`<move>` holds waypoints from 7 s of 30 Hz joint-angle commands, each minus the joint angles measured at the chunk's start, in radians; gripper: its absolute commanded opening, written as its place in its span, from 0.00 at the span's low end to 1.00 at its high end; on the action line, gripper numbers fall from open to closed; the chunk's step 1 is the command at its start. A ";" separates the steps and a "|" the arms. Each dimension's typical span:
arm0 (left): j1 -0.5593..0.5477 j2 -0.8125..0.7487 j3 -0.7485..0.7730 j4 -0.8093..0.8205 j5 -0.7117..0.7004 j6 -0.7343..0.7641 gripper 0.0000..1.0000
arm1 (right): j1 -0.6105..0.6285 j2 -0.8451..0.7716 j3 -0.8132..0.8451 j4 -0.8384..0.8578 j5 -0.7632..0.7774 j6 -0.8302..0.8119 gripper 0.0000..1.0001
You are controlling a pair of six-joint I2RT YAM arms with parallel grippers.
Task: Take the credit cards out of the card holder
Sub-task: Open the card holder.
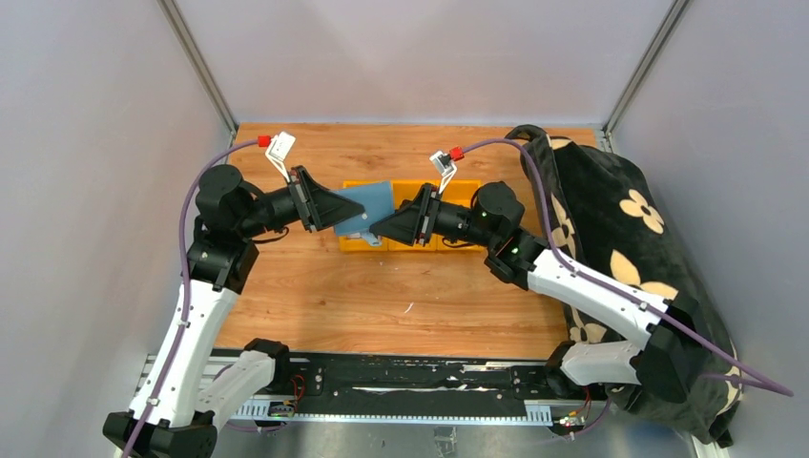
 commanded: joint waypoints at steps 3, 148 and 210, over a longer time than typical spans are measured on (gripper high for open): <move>-0.007 -0.010 0.041 0.074 0.053 -0.087 0.00 | -0.005 0.072 -0.084 0.431 0.044 0.238 0.46; -0.316 -0.211 0.071 -0.470 0.297 0.966 1.00 | 0.274 0.219 0.700 -0.815 -0.545 -0.921 0.00; -0.298 0.160 0.354 -0.369 -0.138 0.636 0.00 | -0.078 -0.077 0.213 -0.347 -0.337 -0.646 0.77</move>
